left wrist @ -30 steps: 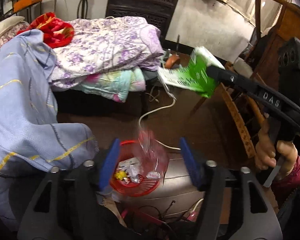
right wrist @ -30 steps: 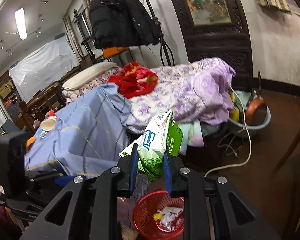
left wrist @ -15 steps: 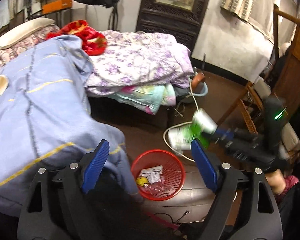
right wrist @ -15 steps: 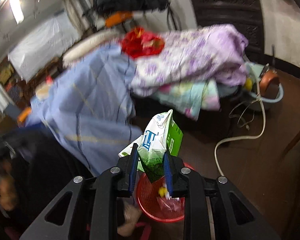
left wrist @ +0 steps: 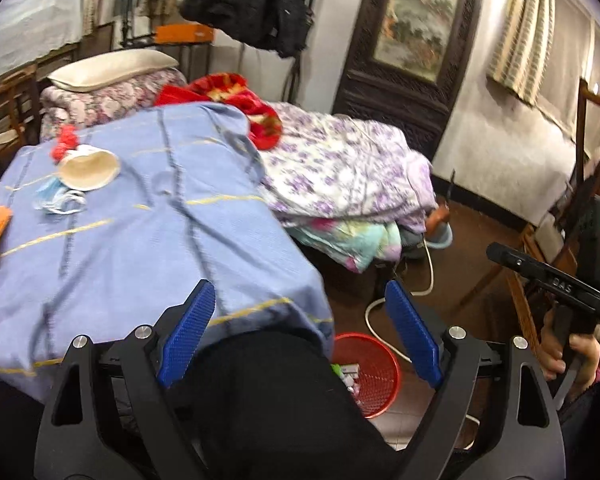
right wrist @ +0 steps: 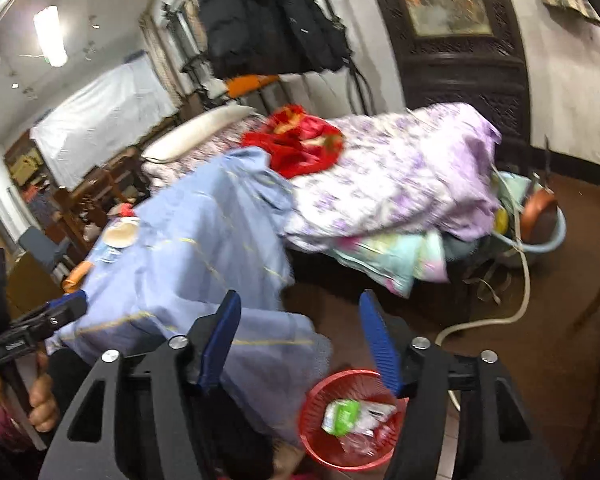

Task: Collect trash
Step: 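Move both tools back over the bed toward the remaining trash, then grasp the white paper cup with the right gripper while the left gripper grasps the striped box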

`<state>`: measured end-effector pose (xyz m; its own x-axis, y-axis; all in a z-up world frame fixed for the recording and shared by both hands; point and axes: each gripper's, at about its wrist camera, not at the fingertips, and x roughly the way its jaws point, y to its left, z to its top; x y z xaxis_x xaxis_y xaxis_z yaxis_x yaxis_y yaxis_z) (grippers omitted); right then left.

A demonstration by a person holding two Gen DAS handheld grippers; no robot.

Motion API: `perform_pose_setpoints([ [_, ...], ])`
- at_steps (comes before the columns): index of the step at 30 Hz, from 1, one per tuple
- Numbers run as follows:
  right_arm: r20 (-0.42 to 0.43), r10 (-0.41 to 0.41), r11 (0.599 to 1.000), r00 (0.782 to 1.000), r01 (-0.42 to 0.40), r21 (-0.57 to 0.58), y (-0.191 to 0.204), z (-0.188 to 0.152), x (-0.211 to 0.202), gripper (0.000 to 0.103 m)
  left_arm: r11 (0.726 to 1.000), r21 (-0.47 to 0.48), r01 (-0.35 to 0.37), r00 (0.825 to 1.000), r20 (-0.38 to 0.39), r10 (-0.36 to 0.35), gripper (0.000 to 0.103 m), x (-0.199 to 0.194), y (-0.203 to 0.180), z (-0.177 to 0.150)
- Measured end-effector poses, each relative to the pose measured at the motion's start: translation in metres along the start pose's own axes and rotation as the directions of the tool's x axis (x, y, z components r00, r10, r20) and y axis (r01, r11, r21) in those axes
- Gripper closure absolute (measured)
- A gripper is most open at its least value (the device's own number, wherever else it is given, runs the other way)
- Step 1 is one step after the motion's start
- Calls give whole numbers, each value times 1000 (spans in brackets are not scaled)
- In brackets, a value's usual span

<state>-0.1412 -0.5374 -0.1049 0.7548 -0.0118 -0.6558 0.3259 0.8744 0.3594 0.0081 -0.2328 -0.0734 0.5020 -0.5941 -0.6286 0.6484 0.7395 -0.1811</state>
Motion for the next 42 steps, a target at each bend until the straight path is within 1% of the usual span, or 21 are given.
perform_pose_setpoints([
  [3, 9, 49, 998, 999, -49, -35, 30, 8, 0, 40, 999, -14, -40, 998, 48, 41, 17, -24, 16, -1],
  [8, 28, 148, 985, 989, -145, -92, 91, 22, -1, 33, 991, -72, -116, 984, 125, 124, 14, -63, 57, -4],
  [10, 32, 180, 976, 983, -175, -127, 121, 27, 1, 26, 982, -107, -154, 975, 146, 169, 13, -77, 80, -5],
  [11, 32, 198, 971, 980, -191, -142, 136, 29, 3, 25, 974, -139, -181, 967, 157, 202, 13, -85, 98, -5],
  [12, 30, 212, 967, 977, -205, -152, 149, 30, 6, 22, 968, -161, -195, 962, 161, 220, 12, -90, 112, -6],
  [13, 25, 222, 964, 975, -216, -158, 158, 30, 8, 22, 961, -184, -206, 957, 165, 237, 11, -94, 124, -6],
  [14, 18, 232, 960, 973, -226, -165, 169, 30, 11, 21, 949, -228, -218, 951, 170, 259, 10, -100, 145, -6],
  [16, -4, 241, 953, 970, -238, -189, 192, 29, 21, 20, 932, -285, -225, 945, 170, 280, 10, -105, 173, -5],
  [18, -26, 238, 948, 971, -238, -209, 209, 27, 33, 19, 906, -351, -238, 936, 165, 310, 10, -107, 203, -4],
  [20, -50, 232, 946, 971, -237, -222, 225, 23, 46, 19, 876, -405, -264, 924, 154, 349, 10, -104, 231, -1],
  [23, -73, 218, 946, 973, -229, -229, 240, 20, 62, 19, 840, -462, -286, 916, 126, 381, 10, -92, 261, 5],
  [25, -77, 208, 947, 975, -221, -232, 245, 19, 69, 19, 821, -492, -288, 917, 106, 385, 10, -83, 279, 9],
  [27, -78, 195, 950, 978, -208, -234, 248, 19, 76, 19, 803, -520, -291, 922, 74, 381, 10, -69, 298, 14],
  [29, -82, 179, 952, 980, -193, -236, 253, 20, 84, 19, 791, -529, -308, 921, 42, 387, 10, -54, 312, 21],
  [32, -96, 169, 957, 981, -187, -221, 257, 21, 100, 19, 786, -523, -329, 920, 11, 392, 10, -39, 329, 25],
  [35, -114, 175, 961, 978, -195, -195, 263, 23, 119, 19, 777, -531, -338, 921, -16, 389, 10, -29, 341, 17],
  [37, -122, 180, 961, 976, -201, -188, 270, 25, 130, 19, 764, -546, -344, 927, -69, 368, 10, -19, 350, 9],
  [38, -125, 183, 961, 975, -205, -188, 274, 26, 136, 19, 761, -548, -347, 929, -87, 360, 10, -16, 351, 8],
  [40, -130, 196, 957, 972, -218, -191, 286, 30, 150, 19, 771, -517, -372, 919, -88, 384, 10, -17, 346, 8],
  [41, -130, 202, 955, 971, -225, -193, 291, 31, 155, 19, 778, -499, -382, 916, -93, 390, 10, -16, 343, 7],
  [42, -129, 211, 952, 969, -233, -199, 301, 34, 164, 19, 779, -496, -384, 916, -100, 388, 10, -14, 343, 7],
])
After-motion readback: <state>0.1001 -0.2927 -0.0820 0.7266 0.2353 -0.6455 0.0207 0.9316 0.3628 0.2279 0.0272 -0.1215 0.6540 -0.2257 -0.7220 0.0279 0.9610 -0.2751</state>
